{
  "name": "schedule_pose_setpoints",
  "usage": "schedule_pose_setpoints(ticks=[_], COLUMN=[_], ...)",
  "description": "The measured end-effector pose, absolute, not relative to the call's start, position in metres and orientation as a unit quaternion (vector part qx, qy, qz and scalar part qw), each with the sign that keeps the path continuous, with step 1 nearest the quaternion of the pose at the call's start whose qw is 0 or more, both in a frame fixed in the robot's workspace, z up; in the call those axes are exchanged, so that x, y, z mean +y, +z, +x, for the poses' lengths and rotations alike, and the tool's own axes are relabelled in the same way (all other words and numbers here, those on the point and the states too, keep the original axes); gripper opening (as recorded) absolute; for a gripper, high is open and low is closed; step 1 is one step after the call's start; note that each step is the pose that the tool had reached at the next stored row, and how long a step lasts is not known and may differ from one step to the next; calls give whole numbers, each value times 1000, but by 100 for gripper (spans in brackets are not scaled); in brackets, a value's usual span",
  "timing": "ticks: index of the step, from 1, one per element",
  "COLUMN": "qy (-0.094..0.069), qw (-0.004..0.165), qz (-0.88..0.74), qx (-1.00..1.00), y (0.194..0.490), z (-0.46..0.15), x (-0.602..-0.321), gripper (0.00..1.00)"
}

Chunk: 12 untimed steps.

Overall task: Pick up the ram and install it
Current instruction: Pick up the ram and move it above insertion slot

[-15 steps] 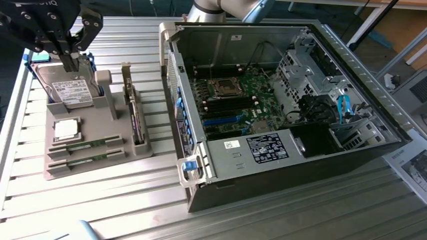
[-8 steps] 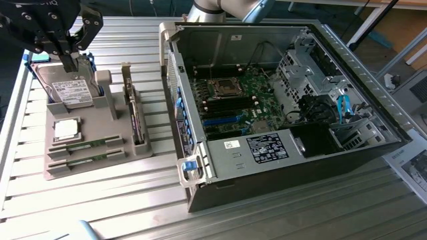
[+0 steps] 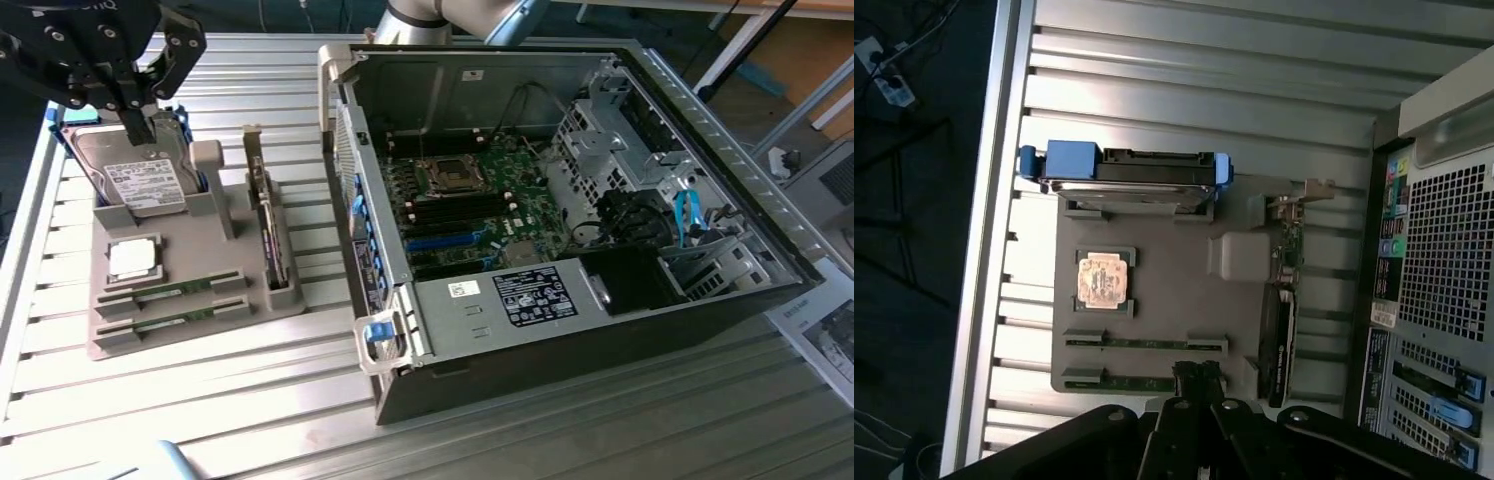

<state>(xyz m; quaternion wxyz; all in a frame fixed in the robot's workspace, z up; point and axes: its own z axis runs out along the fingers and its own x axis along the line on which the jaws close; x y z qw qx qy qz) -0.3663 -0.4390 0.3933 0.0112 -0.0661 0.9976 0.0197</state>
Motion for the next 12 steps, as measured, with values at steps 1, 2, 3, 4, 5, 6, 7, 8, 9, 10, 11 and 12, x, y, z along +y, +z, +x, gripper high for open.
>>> schedule_pose_setpoints(ticks=[1,2,3,4,5,6,7,8,9,10,11,12], qy=[20,20,20,20,20,20,20,20,20,20,20,20], qw=[11,11,11,11,11,11,11,10,10,10,10,10], qz=[-71,-75,-79,-84,-89,-94,-99,-104,-108,-113,-118,-123], qx=[997,997,997,996,996,995,995,994,994,993,993,992], y=[393,393,393,393,393,393,393,393,393,393,393,393], z=[-366,-366,-366,-366,-366,-366,-366,-366,-366,-366,-366,-366], x=[-439,-439,-439,-439,-439,-439,-439,-439,-439,-439,-439,-439], gripper=[10,10,10,10,10,10,10,10,10,10,10,10])
